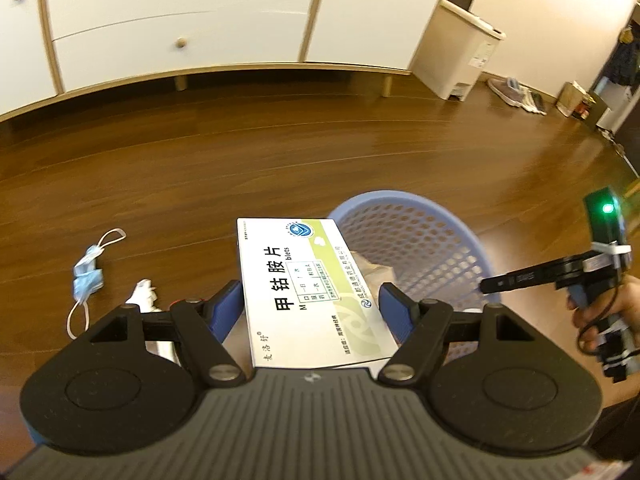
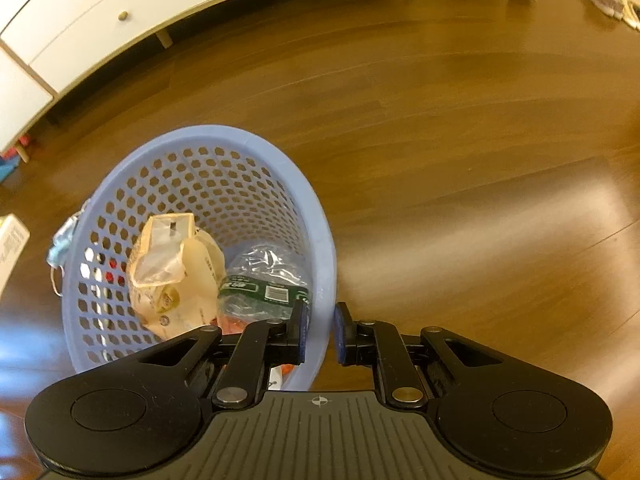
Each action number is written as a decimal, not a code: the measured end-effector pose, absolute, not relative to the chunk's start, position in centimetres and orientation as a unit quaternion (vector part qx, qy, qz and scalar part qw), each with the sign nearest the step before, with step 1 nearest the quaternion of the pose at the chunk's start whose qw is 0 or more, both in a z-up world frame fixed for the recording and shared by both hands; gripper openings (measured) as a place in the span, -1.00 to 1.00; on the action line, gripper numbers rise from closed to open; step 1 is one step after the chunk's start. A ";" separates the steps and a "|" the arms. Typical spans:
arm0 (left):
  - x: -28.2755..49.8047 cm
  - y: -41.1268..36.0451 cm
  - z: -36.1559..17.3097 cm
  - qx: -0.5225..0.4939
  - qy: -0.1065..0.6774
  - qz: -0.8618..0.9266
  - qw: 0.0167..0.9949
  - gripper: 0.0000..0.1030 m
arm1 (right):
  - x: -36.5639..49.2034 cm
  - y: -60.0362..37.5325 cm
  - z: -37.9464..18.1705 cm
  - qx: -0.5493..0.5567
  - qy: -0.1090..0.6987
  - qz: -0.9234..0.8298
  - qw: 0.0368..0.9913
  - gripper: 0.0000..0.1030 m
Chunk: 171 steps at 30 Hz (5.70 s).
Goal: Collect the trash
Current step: 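Carry the medicine box over the wastebasket and open the left tool, then move the left tool down to the beige fabric item by the brush, then close the left tool on the beige fabric item, then carry the beige fabric item into the wastebasket and open the left tool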
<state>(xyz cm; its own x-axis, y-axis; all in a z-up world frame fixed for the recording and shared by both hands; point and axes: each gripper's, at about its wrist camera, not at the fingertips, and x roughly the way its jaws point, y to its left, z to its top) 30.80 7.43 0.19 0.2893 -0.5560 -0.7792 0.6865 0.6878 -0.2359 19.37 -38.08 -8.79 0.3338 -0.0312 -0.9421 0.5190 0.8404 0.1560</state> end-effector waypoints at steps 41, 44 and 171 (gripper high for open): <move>27.0 -1.1 -1.0 0.174 0.407 -0.447 0.777 0.40 | 19.5 -37.5 -8.3 0.191 0.551 -0.161 0.796 -0.80; 27.1 -1.2 -1.0 0.172 0.407 -0.446 0.778 0.36 | 19.4 -37.4 -8.2 0.189 0.551 -0.160 0.797 -0.80; 31.6 15.3 -18.6 0.230 0.522 -0.278 0.773 -0.59 | 20.8 -35.2 -8.3 0.111 0.564 -0.173 0.800 -0.80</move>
<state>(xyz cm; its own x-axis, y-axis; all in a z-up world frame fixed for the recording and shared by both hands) 31.64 15.29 -18.56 0.2998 -0.1900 -0.9349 0.6701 0.7394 0.0646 20.78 -35.16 -8.32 0.3032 -0.1513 -0.9408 0.4020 0.9155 -0.0177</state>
